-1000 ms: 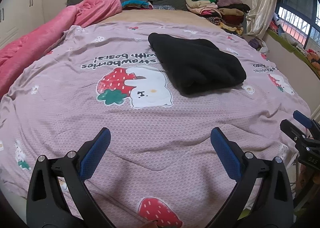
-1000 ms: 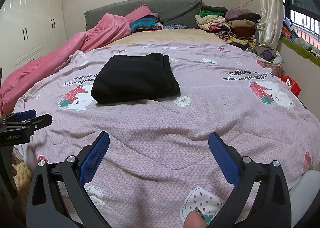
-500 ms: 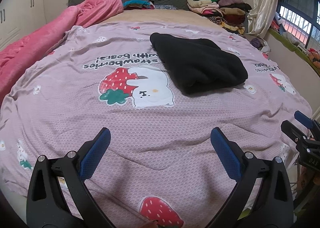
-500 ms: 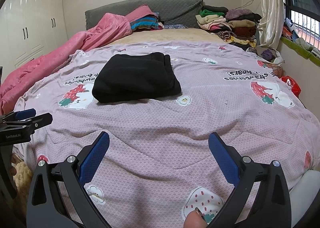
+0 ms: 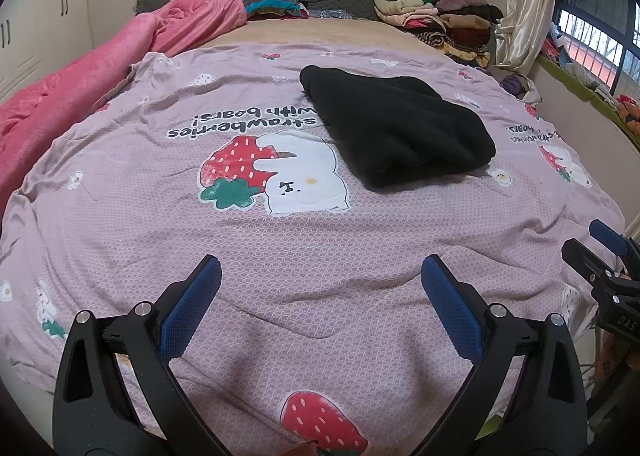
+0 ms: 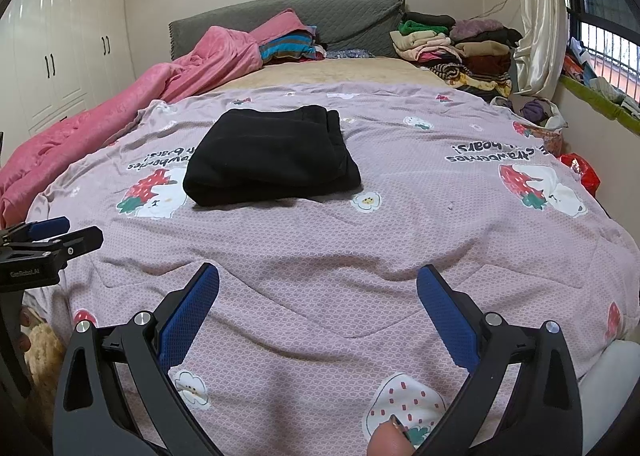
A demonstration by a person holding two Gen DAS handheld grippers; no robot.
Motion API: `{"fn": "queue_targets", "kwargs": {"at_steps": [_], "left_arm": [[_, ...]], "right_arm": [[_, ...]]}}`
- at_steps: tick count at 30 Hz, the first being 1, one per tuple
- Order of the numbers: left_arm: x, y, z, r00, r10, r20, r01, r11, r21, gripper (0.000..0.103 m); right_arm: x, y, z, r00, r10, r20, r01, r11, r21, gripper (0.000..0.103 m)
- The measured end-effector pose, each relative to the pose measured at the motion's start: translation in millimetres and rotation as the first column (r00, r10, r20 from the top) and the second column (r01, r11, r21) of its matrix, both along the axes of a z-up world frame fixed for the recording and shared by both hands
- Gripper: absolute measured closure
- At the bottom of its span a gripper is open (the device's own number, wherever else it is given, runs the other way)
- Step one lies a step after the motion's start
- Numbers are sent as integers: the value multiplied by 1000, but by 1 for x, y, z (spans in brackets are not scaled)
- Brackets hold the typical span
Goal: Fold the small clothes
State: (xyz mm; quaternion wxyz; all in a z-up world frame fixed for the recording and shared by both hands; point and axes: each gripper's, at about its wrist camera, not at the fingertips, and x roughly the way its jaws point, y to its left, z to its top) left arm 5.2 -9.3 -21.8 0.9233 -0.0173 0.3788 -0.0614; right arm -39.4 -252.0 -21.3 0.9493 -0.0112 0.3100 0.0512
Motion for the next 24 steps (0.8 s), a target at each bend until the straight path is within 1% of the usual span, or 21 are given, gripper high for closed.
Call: {"fn": "queue_targets", "kwargs": {"at_steps": [6, 10, 12, 14, 15, 16, 17, 19, 20, 21, 23, 24], "left_arm": [[-1, 1, -1, 1000, -5, -5, 5, 1000, 7, 9], [-2, 1, -3, 1000, -3, -21, 3, 1000, 7, 9], [-1, 7, -4, 999, 3, -32, -3, 1000, -9, 10], [1, 14, -5, 999, 5, -53, -7, 1000, -30, 9], [3, 23, -5, 998, 26, -63, -29, 999, -45, 9], [7, 35, -5, 996, 53, -76, -58, 996, -61, 9], [14, 57, -5, 991, 85, -102, -93, 993, -70, 9], [24, 97, -2, 980, 163, -111, -172, 981, -83, 9], [30, 127, -2, 967, 224, -120, -233, 970, -71, 9], [36, 161, -2, 947, 293, -129, -301, 952, -50, 9], [45, 216, -5, 906, 401, -132, -406, 914, -10, 9], [51, 252, -8, 866, 483, -126, -484, 875, 23, 9]], "right_arm": [[0, 0, 0, 1000, -2, 1, 2, 1000, 2, 4], [-2, -8, -2, 999, -39, -1, 39, 999, 10, 4], [-6, -18, -2, 996, -87, 3, 87, 996, 9, 4], [-12, -38, -1, 985, -173, 15, 173, 985, 15, 4], [-16, -51, 0, 973, -228, 22, 227, 974, 12, 4], [-22, -72, 2, 952, -303, 30, 303, 953, 12, 4], [-28, -92, 3, 929, -368, 33, 368, 930, 14, 4], [-43, -149, 1, 845, -535, 25, 535, 845, 6, 4], [-51, -176, -3, 795, -606, 25, 607, 795, -8, 4], [-62, -218, -9, 710, -704, 6, 704, 710, -32, 4], [-83, -282, -23, 571, -818, -69, 818, 574, -40, 4], [-96, -323, -36, 485, -866, -124, 868, 494, -52, 4]]}}
